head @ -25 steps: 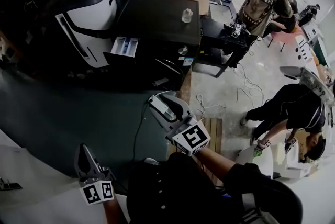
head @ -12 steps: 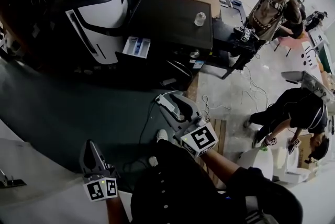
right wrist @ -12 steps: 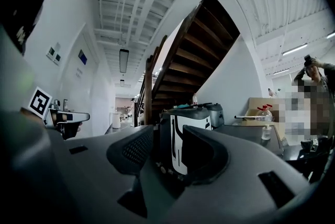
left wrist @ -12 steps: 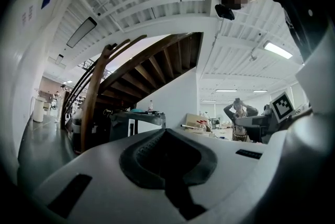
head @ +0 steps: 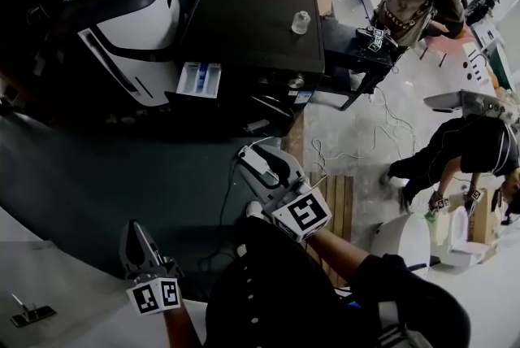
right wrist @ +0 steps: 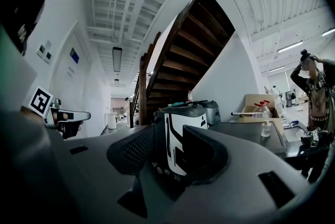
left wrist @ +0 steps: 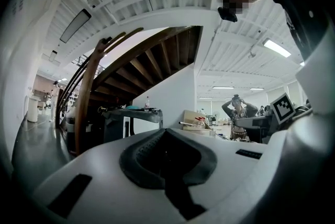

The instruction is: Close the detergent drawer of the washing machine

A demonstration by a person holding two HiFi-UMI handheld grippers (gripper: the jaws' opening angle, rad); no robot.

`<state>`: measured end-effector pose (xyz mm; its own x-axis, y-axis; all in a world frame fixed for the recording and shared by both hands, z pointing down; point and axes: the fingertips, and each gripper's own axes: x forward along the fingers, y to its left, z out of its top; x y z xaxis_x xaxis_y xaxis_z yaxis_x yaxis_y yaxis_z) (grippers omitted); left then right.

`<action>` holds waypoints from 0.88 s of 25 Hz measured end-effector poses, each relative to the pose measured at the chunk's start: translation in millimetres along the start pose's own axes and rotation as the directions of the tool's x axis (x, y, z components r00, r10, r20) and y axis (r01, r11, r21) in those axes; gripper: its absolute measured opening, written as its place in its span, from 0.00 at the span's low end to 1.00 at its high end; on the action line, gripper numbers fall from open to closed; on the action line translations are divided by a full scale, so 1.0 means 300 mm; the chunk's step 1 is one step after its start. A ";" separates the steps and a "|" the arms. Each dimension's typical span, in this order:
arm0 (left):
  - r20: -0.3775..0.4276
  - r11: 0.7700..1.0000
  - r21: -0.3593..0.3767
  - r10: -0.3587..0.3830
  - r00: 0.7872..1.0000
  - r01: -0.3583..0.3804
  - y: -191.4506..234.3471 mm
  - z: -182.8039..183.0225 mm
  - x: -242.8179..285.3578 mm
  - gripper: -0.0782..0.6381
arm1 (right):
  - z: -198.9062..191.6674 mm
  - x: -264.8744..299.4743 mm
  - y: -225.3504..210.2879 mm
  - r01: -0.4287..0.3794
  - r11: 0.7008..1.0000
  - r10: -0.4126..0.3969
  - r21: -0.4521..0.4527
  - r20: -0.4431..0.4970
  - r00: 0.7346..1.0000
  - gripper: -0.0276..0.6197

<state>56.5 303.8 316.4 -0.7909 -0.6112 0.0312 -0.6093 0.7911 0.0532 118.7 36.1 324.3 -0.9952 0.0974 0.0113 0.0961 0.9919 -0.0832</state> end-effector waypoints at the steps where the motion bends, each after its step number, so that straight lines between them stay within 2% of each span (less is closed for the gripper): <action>1: -0.005 1.000 -0.002 -0.002 1.000 0.002 0.004 -0.001 0.021 0.12 | -0.001 0.014 -0.012 0.006 1.000 -0.006 0.001 -0.003 1.000 0.32; 16: 0.018 1.000 0.008 -0.015 1.000 0.015 0.011 0.102 0.359 0.12 | 0.072 0.233 -0.224 0.045 0.999 -0.045 0.015 -0.012 0.999 0.32; 22: 0.002 0.999 -0.002 -0.034 0.999 0.034 0.030 0.077 0.431 0.12 | 0.069 0.286 -0.259 0.062 0.998 -0.062 0.001 -0.012 0.998 0.32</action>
<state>-52.7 232.5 298.0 -0.7697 -0.6379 0.0272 -0.6359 0.7697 0.0565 25.5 -34.2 311.1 -0.9989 0.0369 0.0284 0.0345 0.9959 -0.0830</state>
